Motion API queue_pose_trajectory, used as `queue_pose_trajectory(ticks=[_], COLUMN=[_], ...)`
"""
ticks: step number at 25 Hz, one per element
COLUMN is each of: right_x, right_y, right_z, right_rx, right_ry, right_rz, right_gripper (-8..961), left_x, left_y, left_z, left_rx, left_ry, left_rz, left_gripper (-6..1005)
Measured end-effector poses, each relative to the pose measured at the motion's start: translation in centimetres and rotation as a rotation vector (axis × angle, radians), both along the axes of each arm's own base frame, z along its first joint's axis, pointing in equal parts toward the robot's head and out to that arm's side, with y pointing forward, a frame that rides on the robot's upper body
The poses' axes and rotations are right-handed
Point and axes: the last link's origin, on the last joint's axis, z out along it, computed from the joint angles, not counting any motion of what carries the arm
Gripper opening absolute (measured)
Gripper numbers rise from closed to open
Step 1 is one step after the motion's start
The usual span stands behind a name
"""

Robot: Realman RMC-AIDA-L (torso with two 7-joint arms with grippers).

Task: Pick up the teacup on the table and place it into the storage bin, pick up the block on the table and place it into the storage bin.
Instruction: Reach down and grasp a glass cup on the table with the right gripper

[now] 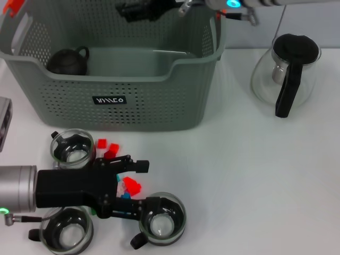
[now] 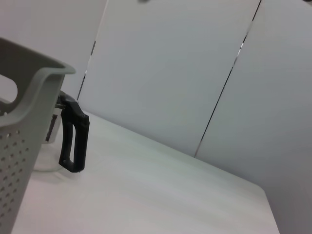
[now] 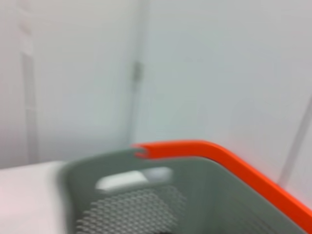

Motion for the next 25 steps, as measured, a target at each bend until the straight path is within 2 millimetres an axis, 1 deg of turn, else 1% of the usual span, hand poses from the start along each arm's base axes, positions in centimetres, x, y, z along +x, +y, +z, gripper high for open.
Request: queue_pose_trajectory(ticks=[3, 5, 8, 10, 12, 14, 17, 25], right_x=[0.7, 2.0, 4.2, 5.9, 7.4, 8.5, 9.4, 10.2], right_y=[-3.0, -5.1, -7.9, -9.8, -11.2, -12.2, -13.3, -14.3], right_z=[1.7, 2.4, 2.9, 2.6, 2.3, 1.7, 0.8, -1.5], right_rx=[-0.068, -0.117, -0.214, -0.317, -0.412, -0.491, -0.579, -0.677], right_ry=[0.033, 0.036, 0.011, -0.042, -0.096, -0.134, -0.177, -0.324], right_rz=[0.081, 0.127, 0.176, 0.203, 0.213, 0.199, 0.189, 0.208], right_gripper=[764, 824, 815, 809, 808, 808, 808, 809], left_x=[-0.2, -0.5, -0.9, -1.1, -1.2, -1.3, -1.4, -1.6], left_y=[-0.2, -0.4, -0.7, -0.8, -0.9, -0.9, -0.8, -0.7], left_z=[0.2, 0.3, 0.4, 0.6, 0.7, 0.9, 1.0, 1.1], left_rx=[-0.010, -0.025, -0.044, -0.049, -0.046, -0.042, -0.039, -0.028], left_ry=[0.014, 0.035, 0.064, 0.073, 0.078, 0.081, 0.085, 0.097], left_rz=[-0.003, -0.003, -0.005, -0.006, -0.006, -0.006, -0.007, -0.003], left_gripper=[948, 948, 948, 948, 948, 948, 947, 947])
